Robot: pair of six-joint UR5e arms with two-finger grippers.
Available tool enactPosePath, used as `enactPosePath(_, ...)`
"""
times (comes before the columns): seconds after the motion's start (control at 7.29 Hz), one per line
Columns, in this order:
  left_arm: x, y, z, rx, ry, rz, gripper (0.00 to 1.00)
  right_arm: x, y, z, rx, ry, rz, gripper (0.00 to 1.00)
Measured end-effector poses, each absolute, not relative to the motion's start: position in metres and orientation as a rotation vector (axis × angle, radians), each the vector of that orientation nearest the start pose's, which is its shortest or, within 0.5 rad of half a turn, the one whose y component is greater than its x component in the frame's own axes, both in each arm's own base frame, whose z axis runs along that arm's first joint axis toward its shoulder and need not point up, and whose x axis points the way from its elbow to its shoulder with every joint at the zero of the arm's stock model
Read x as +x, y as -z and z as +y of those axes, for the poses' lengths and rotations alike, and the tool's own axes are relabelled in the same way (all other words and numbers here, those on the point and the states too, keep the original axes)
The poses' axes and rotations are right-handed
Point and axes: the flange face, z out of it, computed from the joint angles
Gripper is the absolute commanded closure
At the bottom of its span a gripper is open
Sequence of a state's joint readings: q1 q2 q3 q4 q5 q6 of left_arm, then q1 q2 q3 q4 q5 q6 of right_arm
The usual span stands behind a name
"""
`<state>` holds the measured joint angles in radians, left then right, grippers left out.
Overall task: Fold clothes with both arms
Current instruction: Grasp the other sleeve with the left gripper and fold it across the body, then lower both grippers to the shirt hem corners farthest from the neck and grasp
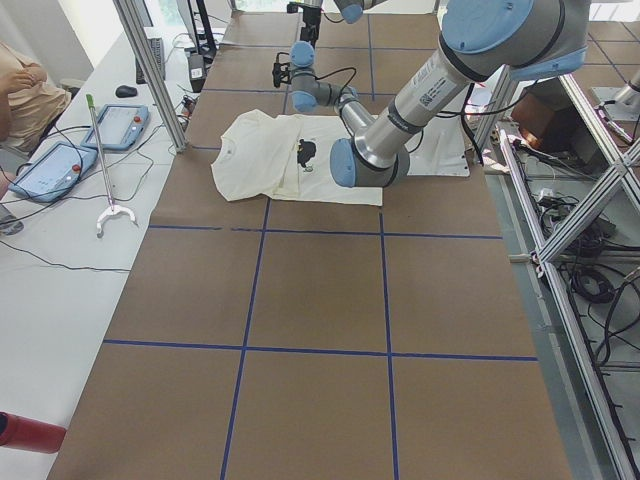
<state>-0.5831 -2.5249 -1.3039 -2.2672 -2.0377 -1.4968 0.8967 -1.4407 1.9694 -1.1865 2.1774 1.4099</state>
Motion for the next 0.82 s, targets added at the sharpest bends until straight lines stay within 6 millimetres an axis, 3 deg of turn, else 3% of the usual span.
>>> enactPosePath(0.14,0.548,-0.105,-0.477,0.058,0.114,1.371,0.33,-0.309,-0.346,-0.421,-0.051,-0.438,-1.035,0.05)
enactPosePath(0.41,0.47,-0.163,-0.445,0.099,0.075,1.286,0.33,-0.403,-0.321,-0.325,-0.036,-0.522,-0.993,0.06)
enactPosePath(0.55,0.444,-0.184,-0.432,0.121,0.049,1.255,0.33,-0.433,-0.313,-0.278,-0.034,-0.559,-0.968,0.07)
enactPosePath(0.82,0.425,-0.204,-0.427,0.13,0.05,1.223,0.3,-0.473,-0.312,-0.205,-0.043,-0.647,-0.942,0.11)
